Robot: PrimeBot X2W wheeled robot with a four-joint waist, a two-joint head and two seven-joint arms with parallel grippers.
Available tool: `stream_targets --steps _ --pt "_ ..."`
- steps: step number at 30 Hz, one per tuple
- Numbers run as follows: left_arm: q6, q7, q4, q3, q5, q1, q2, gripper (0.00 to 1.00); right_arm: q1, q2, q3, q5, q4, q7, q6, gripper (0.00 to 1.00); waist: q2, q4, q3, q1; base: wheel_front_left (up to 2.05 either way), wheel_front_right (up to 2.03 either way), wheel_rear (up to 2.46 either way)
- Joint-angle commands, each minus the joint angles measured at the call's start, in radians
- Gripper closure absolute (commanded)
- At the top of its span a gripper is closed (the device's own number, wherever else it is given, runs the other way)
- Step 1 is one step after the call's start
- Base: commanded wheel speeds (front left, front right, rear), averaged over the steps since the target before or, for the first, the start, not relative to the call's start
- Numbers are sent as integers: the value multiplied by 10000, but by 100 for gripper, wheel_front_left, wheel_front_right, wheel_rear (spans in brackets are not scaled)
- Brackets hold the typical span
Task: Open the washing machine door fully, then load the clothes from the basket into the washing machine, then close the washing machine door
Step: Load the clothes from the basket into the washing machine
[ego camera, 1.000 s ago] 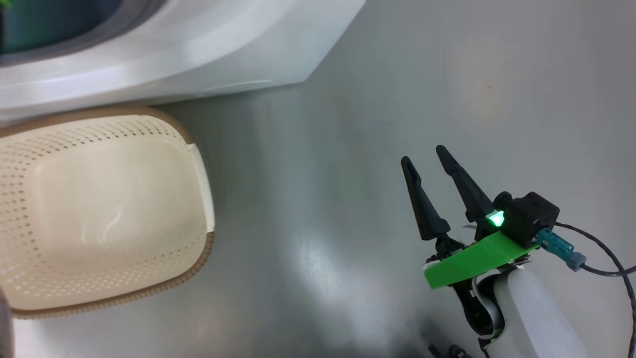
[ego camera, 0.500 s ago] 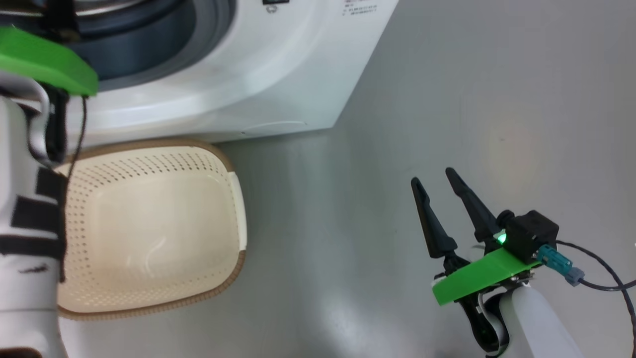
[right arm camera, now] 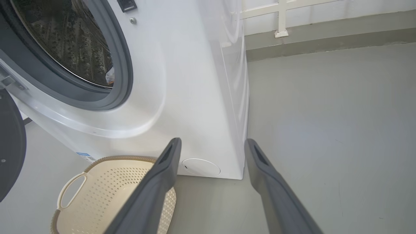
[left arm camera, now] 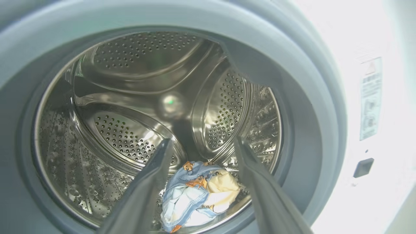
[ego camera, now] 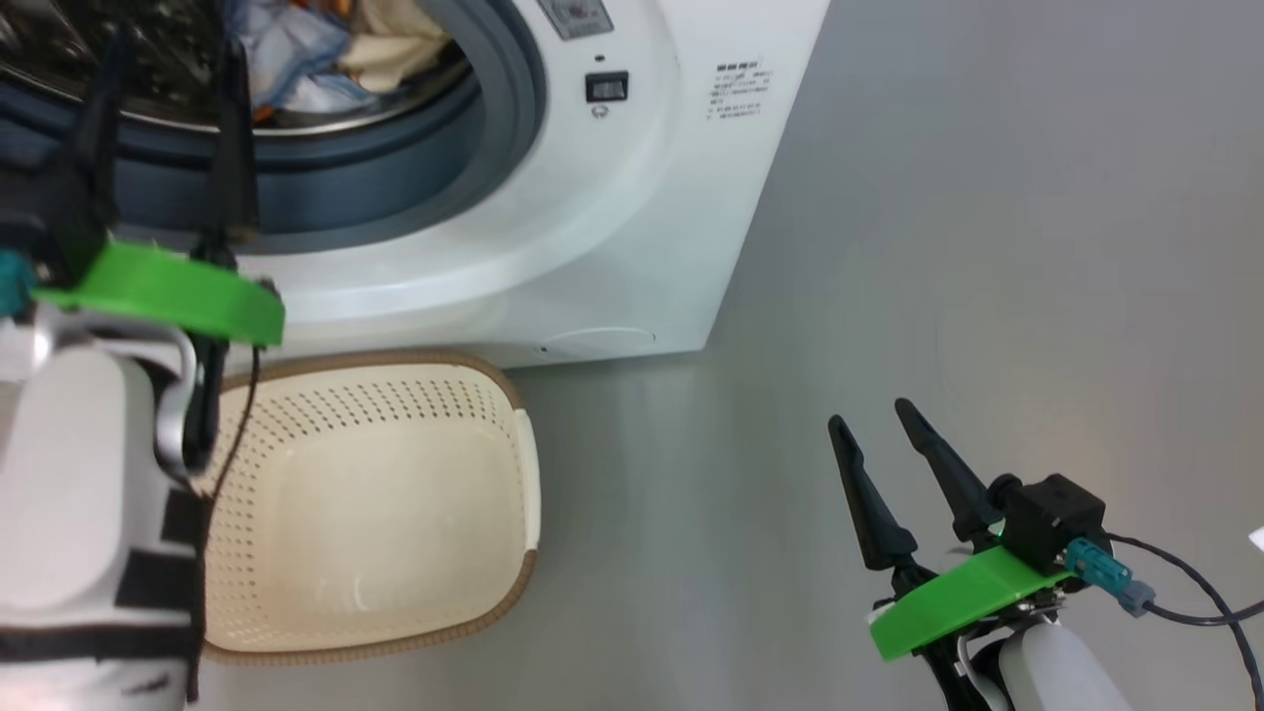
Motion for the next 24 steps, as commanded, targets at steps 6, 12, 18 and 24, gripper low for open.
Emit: stream_targets --steps 6,12,18,24 --pt "136 -51 -1362 413 225 1508 296 0 504 65 259 -82 -227 -48 16 0 0 298 -966 0 0 0 0" --pt "250 -51 -2652 807 306 3194 219 0 815 65 243 -102 -198 -48 16 0 0 310 -1506 0 0 0 0" --pt "378 -51 -3180 1145 325 4591 21 0 1076 65 164 -99 -151 -48 16 0 0 295 -2004 0 0 0 0" --pt "496 -51 -3530 1410 370 5795 -125 0 1358 65 109 -89 -103 -48 16 0 0 250 -2402 0 0 0 0"
